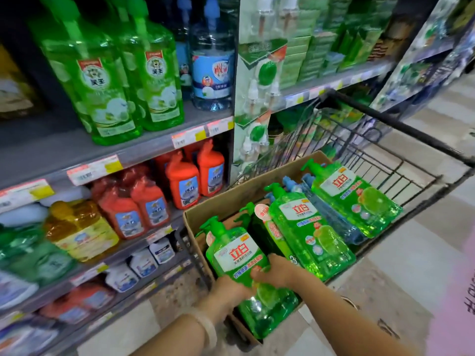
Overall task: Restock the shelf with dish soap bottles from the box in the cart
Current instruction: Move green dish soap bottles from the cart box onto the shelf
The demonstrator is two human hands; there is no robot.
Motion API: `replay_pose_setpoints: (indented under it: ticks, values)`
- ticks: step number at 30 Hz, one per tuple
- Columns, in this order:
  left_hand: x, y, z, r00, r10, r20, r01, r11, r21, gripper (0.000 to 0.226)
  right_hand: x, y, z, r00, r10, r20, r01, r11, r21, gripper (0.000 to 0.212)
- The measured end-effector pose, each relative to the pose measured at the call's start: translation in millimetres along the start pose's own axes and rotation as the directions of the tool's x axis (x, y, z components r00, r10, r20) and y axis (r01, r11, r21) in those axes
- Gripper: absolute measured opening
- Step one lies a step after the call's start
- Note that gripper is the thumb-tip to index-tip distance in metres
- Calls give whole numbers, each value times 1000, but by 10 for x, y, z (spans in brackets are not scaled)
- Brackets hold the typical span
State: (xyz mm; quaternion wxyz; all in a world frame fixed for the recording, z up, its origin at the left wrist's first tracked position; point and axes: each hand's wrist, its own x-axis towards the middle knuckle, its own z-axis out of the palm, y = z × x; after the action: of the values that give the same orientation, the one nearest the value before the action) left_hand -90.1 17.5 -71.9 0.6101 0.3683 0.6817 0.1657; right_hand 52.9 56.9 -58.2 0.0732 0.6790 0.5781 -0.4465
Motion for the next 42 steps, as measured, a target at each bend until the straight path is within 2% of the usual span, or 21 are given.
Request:
replay_pose_setpoints:
  ticks: [4, 6, 8, 9, 13, 16, 19, 22, 25, 28, 36, 42]
  values:
    - [13, 16, 180, 998, 18, -63, -23, 997, -72, 47, 69, -17, -172, 990, -9, 142, 15, 999, -43, 60]
    - [-4, 6, 265, 988, 43, -147, -58, 993, -100, 52, 64, -45, -231, 981, -48, 190, 60, 997, -58, 45]
    - [-35, -3, 324, 975, 49, -219, -84, 985, -154, 54, 64, -41, -247, 975, -101, 197, 112, 993, -41, 17]
    - [-60, -9, 345, 970, 40, -238, -86, 979, -186, 54, 52, -34, -241, 975, -120, 190, 123, 992, -7, 13]
    - [-183, -22, 333, 954, 47, -295, -144, 938, -316, 63, -4, 67, -173, 985, -128, 113, 93, 956, 278, 29]
    - [-395, 61, 193, 933, 159, -323, -241, 943, -231, 64, -83, 10, -206, 983, -170, 71, 127, 905, 406, 53]
    - [-647, 127, -103, 901, 253, -353, -315, 940, -129, 68, -231, -242, -266, 967, -248, 64, 188, 857, 480, 43]
    - [-912, 132, -454, 880, 282, -383, -358, 923, -142, 84, -435, -600, -230, 915, -399, 66, 318, 810, 492, 37]
    - [-1233, 6, -824, 829, 327, -454, -438, 884, -163, 86, -672, -1016, -71, 854, -520, 22, 458, 771, 443, 33]
    - [-1606, -313, -1190, 785, 303, -540, -477, 852, -215, 87, -940, -1446, 270, 775, -630, 59, 547, 714, 437, 34]
    - [-2957, -1734, -2254, 651, 206, -731, -510, 832, -220, 73, -1934, -2676, 1885, 589, -770, 244, 720, 637, 275, 29]
    - [-3988, -2824, -3084, 534, 130, -836, -531, 820, -212, 70, -2732, -3547, 3215, 450, -825, 342, 781, 550, 296, 29]
